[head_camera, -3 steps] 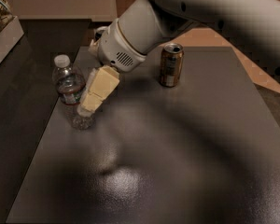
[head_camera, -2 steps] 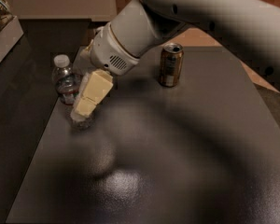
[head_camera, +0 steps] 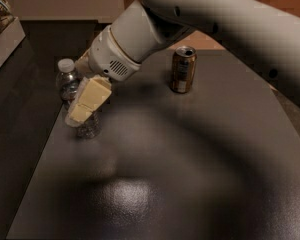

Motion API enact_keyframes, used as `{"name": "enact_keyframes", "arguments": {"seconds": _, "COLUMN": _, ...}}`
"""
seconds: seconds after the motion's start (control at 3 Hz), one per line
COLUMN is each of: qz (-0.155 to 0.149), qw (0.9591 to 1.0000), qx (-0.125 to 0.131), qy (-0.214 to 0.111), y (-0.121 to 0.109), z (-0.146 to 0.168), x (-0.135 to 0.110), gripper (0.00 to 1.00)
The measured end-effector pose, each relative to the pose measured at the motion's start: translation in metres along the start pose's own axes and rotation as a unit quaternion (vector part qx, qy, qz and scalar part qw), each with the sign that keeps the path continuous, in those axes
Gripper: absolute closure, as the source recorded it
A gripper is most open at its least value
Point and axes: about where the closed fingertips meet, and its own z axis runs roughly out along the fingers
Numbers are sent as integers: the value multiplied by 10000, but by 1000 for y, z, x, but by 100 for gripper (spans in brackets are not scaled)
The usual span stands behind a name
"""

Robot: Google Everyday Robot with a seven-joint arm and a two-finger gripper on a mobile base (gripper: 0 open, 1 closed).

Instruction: Knock water bottle over

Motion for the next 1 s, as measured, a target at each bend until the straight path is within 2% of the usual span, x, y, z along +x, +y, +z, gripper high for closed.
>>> {"name": "enact_keyframes", "arguments": {"seconds": 0.67, "qz": 35, "qw": 9999, "qx": -54, "qy": -88, "y": -1, "z": -4, "x": 2, "gripper": 64}}
{"name": "enact_keyframes", "arguments": {"seconds": 1.0, "qz": 80, "qw": 9999, "qx": -43, "qy": 127, "y": 0, "z": -21, "x": 11, "gripper": 88}}
